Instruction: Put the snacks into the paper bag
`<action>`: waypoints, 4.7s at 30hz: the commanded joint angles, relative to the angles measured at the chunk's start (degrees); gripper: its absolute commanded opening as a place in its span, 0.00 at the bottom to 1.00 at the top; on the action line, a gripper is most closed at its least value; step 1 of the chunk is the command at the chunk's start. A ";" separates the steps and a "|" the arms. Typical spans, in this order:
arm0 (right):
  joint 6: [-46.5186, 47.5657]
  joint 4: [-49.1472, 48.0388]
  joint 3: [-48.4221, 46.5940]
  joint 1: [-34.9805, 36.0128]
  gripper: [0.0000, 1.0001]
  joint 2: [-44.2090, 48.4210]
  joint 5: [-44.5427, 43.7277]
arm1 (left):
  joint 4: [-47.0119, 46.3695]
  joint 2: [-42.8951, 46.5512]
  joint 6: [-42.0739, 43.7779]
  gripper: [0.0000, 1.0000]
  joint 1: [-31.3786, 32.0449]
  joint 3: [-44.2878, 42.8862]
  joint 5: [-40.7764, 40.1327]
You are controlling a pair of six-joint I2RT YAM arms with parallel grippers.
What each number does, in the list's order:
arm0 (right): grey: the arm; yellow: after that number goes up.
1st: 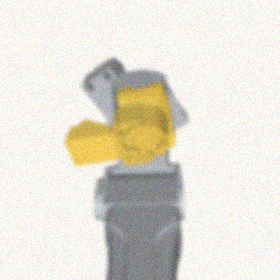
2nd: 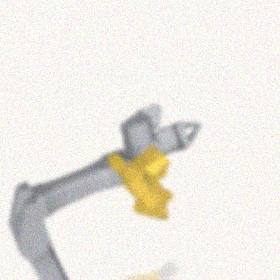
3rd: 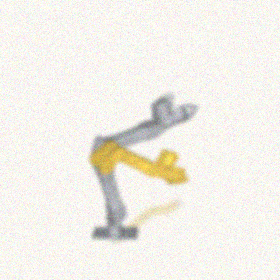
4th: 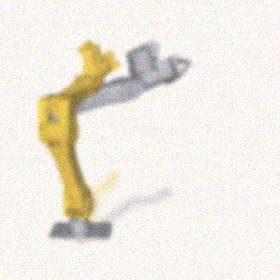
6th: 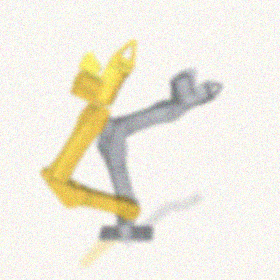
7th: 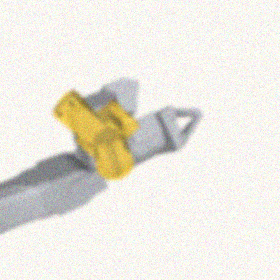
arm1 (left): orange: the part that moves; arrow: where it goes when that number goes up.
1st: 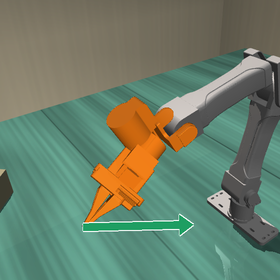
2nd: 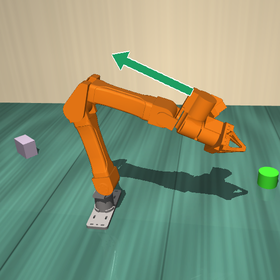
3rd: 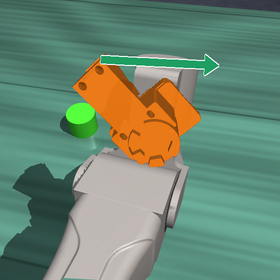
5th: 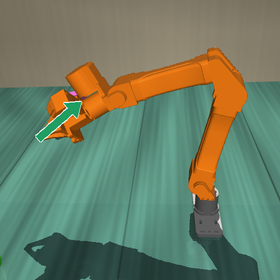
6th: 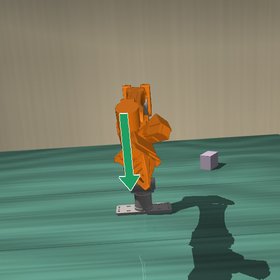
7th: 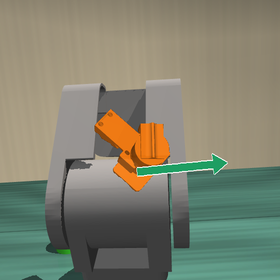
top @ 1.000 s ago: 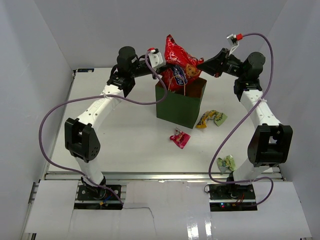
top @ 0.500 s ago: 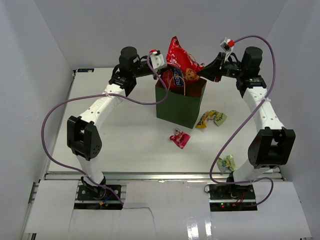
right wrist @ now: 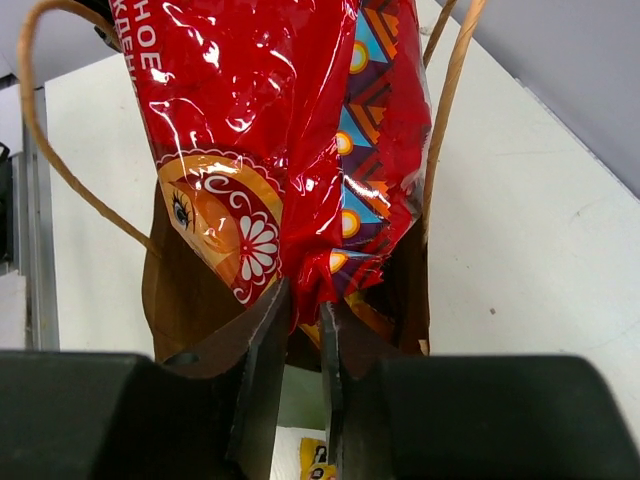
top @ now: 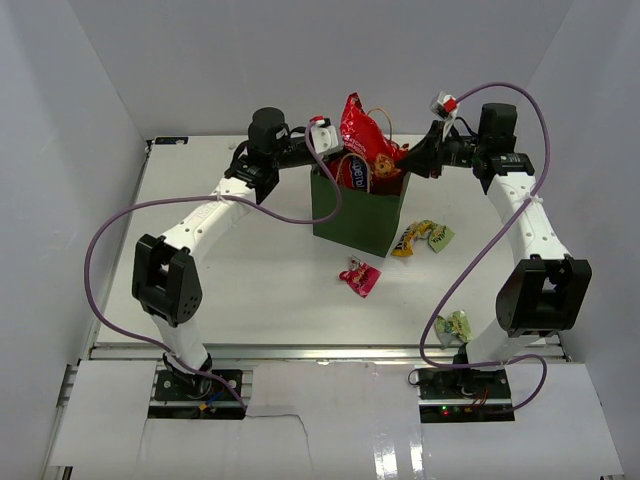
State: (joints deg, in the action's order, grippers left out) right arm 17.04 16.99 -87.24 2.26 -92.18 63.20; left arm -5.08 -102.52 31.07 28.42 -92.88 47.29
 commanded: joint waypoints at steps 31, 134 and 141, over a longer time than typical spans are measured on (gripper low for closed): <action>15.31 15.00 -14.79 -0.50 0.87 2.97 -1.68 | -11.18 16.72 -3.72 0.53 2.95 0.48 -10.98; 3.09 3.75 -10.76 0.27 0.08 5.79 -4.13 | -3.44 2.15 -64.21 0.91 19.39 40.24 -40.25; 3.18 1.47 -6.28 6.96 0.08 4.03 -12.92 | -3.36 1.10 -64.29 0.84 19.39 39.44 -40.52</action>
State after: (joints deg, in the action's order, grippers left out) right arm 19.75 20.93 -94.89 8.23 -87.11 54.26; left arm -7.88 -101.14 -33.85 47.46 -51.62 7.42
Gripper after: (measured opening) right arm 0.088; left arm 0.854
